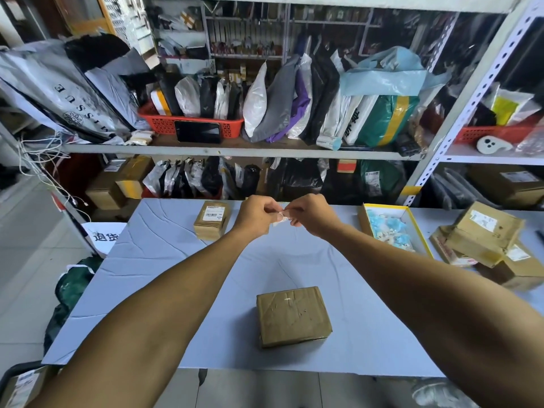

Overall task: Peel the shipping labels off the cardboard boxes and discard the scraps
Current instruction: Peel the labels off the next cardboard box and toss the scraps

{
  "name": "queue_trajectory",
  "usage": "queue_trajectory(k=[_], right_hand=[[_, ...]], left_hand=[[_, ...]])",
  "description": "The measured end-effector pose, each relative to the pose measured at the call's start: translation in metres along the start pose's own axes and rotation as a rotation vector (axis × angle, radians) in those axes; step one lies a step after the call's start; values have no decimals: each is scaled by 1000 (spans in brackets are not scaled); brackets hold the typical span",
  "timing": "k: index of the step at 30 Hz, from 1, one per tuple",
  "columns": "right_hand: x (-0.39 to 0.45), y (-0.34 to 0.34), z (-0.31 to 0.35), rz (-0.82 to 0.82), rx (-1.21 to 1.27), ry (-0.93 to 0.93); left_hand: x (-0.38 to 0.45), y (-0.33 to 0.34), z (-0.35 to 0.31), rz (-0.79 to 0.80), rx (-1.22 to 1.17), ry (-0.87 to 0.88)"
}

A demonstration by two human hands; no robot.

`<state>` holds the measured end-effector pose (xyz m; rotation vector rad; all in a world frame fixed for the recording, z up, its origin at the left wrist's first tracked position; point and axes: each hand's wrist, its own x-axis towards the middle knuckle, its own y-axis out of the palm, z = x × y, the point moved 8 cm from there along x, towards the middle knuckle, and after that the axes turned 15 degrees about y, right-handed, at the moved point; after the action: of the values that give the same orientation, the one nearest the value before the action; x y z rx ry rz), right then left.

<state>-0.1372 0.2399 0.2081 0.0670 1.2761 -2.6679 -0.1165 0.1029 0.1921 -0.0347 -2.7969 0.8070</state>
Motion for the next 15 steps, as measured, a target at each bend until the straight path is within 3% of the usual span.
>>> queue_trajectory(k=[6,10,15], right_hand=[[-12,19,3,-15,-261,-17],[-17,13,-13,-33,-133,75],[-29,4,-40,-68,-135,170]], left_hand=[[3,-2,-2,-1,163,57],[6,16,-14,88,139,136],[6,46,-15,225,21,115]])
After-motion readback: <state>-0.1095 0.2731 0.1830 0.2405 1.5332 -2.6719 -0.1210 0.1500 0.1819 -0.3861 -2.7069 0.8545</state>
